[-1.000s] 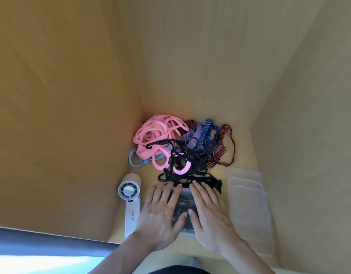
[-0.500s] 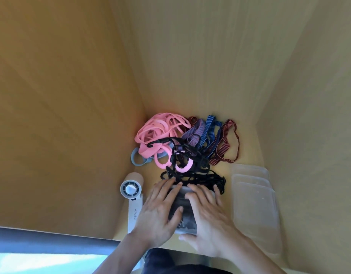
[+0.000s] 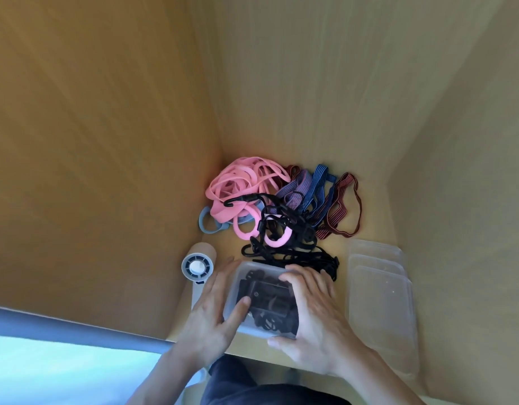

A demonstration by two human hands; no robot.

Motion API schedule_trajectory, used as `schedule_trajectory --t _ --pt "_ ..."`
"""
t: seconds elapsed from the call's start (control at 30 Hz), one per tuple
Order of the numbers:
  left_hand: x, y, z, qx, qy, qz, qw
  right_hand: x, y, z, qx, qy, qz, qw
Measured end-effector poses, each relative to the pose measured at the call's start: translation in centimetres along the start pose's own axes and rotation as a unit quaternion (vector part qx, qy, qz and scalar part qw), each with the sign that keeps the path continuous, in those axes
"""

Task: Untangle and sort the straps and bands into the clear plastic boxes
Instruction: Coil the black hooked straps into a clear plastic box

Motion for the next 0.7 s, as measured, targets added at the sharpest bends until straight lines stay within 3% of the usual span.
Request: schedule_trajectory --t 0.27,0.7 --pt "-0.2 -0.4 -0.1 -0.105 0.023 0.010 0.994 0.5 0.0 2.0 0.100 -0.034 -0.022 0.994" --pt "0.4 -1.0 -0.7 -0.071 -0.017 0.013 0.997 1.0 -2.7 3.3 0.325 -0.025 -0.123 0.937"
Point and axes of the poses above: each hand's wrist, its own x-axis towards the middle knuckle, its own z-axis out of the back of the hand, y = z × x, the point moved 7 cm from there along x, towards the middle knuckle, and after that the axes turned 7 degrees about -y, right-handed, at the moved point
